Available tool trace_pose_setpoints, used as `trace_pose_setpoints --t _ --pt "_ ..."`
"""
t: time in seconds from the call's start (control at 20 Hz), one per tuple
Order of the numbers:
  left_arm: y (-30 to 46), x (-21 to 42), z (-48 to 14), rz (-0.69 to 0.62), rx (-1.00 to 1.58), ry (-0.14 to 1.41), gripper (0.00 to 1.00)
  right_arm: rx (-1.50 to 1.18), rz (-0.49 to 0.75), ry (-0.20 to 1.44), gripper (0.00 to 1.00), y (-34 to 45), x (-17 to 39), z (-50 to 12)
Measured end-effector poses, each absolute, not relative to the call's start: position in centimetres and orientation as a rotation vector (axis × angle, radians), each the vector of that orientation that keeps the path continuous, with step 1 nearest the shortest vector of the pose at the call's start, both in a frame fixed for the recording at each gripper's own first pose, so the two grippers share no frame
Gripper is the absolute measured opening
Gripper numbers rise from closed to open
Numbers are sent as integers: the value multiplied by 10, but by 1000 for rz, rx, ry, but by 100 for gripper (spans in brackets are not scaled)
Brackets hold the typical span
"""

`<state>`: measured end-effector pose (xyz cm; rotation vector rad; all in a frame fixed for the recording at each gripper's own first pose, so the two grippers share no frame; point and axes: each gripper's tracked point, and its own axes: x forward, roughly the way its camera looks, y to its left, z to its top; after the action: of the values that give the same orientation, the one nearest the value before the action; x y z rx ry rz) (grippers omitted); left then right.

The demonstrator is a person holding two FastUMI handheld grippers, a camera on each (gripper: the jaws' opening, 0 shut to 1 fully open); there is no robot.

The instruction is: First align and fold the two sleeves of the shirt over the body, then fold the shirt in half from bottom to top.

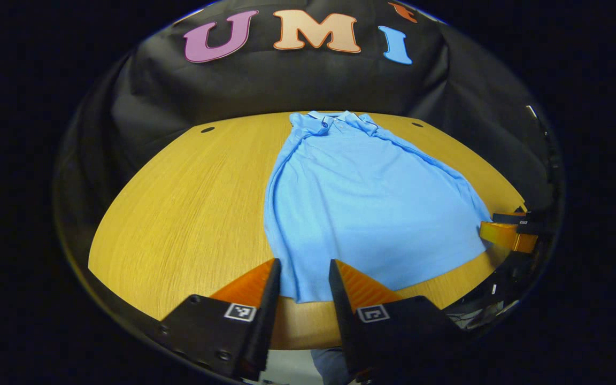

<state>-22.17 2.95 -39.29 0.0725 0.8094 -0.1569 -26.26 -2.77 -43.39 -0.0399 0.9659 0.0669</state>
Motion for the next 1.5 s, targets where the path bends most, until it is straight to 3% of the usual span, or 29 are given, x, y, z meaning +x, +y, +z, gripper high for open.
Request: trace_pose_setpoints --t 0.15,0.2,0.25,0.35,0.7,1.5 --pt "19 -224 -393 -153 55 819 25 -15 98 980 16 -14 -262 -434" --pt "19 -225 -392 -145 56 821 9 -12 108 992 6 -12 -264 -433" --pt "18 -224 -392 -141 59 828 6 -3 111 998 3 -12 -262 -433" --pt "17 -224 -393 -136 50 859 0 23 100 1020 3 -12 -262 -433" --pt "4 -205 -370 -193 -45 891 0 5 127 931 3 -6 -224 -392" --pt "17 -57 -294 -190 -78 743 0 74 97 710 2 23 -56 -320"
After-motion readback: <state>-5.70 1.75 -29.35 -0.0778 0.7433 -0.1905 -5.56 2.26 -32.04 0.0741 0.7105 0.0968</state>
